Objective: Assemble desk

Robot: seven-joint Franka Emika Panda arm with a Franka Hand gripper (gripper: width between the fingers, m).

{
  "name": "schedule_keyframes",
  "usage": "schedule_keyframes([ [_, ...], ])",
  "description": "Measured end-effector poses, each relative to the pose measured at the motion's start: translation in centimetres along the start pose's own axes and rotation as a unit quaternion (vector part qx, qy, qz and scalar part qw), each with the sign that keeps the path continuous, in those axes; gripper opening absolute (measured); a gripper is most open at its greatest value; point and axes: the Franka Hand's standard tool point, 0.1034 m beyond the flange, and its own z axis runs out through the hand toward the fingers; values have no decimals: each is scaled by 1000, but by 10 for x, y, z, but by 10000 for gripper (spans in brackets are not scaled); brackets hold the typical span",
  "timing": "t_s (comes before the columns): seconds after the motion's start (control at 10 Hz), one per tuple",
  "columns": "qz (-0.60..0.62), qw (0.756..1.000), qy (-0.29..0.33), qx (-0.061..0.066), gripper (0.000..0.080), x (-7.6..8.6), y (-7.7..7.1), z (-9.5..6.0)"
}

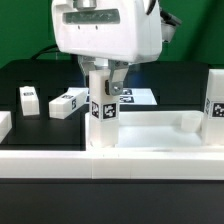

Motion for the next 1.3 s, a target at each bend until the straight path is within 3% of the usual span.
schedule_keyframes([
  [0.1,-58,998,-1,-1,606,0,0,0],
  [0.5,-238,971,0,-4,647,-1,-1,0],
  [0.7,-359,933,1,-8,649,0,-1,1],
  [1.3,-565,825,1,-20,649,1,-2,3],
])
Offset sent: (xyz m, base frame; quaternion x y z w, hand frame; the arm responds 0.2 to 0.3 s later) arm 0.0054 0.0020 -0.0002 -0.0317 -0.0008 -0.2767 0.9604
